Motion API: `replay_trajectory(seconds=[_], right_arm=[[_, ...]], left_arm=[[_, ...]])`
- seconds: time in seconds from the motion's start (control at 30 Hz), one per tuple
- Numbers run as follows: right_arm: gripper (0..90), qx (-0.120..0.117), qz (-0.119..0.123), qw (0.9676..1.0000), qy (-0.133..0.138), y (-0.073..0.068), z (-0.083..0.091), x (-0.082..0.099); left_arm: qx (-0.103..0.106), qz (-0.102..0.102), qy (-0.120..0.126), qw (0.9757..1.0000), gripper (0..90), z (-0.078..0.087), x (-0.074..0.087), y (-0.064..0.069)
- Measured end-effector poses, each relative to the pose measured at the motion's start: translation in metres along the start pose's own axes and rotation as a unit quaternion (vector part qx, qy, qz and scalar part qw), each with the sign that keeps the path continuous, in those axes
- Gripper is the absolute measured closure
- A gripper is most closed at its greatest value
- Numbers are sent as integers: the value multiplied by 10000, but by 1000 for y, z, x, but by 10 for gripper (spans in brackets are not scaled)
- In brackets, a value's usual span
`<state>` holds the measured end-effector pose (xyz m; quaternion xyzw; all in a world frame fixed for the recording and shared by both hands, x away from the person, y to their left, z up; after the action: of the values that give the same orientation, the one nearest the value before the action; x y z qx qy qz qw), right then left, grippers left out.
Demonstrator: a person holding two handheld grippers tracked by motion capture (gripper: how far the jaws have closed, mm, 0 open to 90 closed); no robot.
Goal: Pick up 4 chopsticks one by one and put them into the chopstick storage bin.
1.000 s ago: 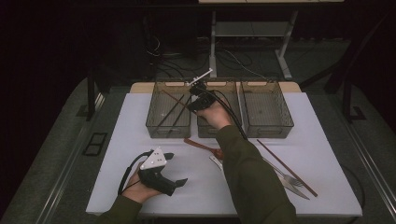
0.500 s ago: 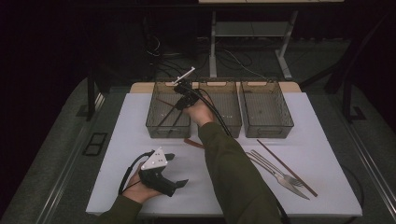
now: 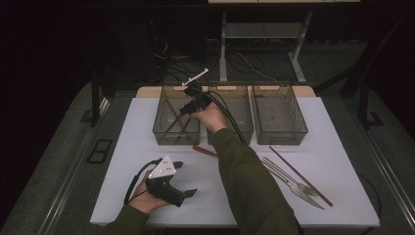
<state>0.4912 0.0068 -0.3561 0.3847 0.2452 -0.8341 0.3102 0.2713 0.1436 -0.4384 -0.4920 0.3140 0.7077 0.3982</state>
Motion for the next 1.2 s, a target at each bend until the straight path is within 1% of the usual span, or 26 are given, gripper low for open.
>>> replay_trajectory(seconds=[0.1,0.17,0.2,0.37,0.43,0.47,0.57,0.67,0.77,0.83,0.87,1.0,1.03,1.1,1.13,1.2], right_arm=[[494,-145,23,9998,95,-1,7,1],[462,-179,69,9997,135,-1,12,2],[455,-250,71,9995,174,0,15,4],[452,-319,171,9990,280,5,34,11],[446,-330,226,9985,385,8,43,15],[444,-382,239,9981,418,9,48,18],[432,-381,301,9977,471,15,63,26],[431,-386,277,9971,599,22,81,36],[429,-410,218,9968,655,27,95,45],[429,-398,248,9967,669,30,105,50],[429,-397,263,9965,689,31,110,52],[429,-421,280,9960,738,36,128,62],[429,-422,316,9958,752,38,133,64],[430,-392,333,9958,756,39,141,69],[429,-390,330,9957,773,40,145,72],[431,-416,343,9954,788,43,151,78]], left_arm=[[2,-3,1,10000,0,0,0,0],[-1,-8,-6,10000,0,0,0,0],[4,-4,-3,10000,0,0,0,0],[30,-10,-13,10000,0,1,0,0],[40,-4,-8,10000,0,1,0,0],[57,-35,-42,10000,0,1,0,-1],[62,-28,-58,10000,0,1,0,-1],[59,-9,-40,10000,0,0,0,-1],[51,10,-50,10000,0,0,0,-1],[47,13,-33,10000,0,0,0,-1],[46,46,-20,10000,0,0,0,-1],[42,64,-36,10000,0,0,0,-2],[43,68,-40,10000,0,-1,0,-2],[30,87,-37,10000,0,-1,1,-2],[45,38,-74,10000,0,0,0,-2],[41,42,-72,10000,0,0,0,-2]])
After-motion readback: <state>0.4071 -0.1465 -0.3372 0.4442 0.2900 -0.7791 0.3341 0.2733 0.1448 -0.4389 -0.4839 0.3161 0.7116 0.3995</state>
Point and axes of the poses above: each handheld gripper's, and its own axes: z roughly backward along the jaws, x roughly out of its underside, y roughly to its right, the point moved 1 cm from there along -z, roughly forward along the jaws, and after that the axes turned 13 degrees about y, right-handed, at the moved point
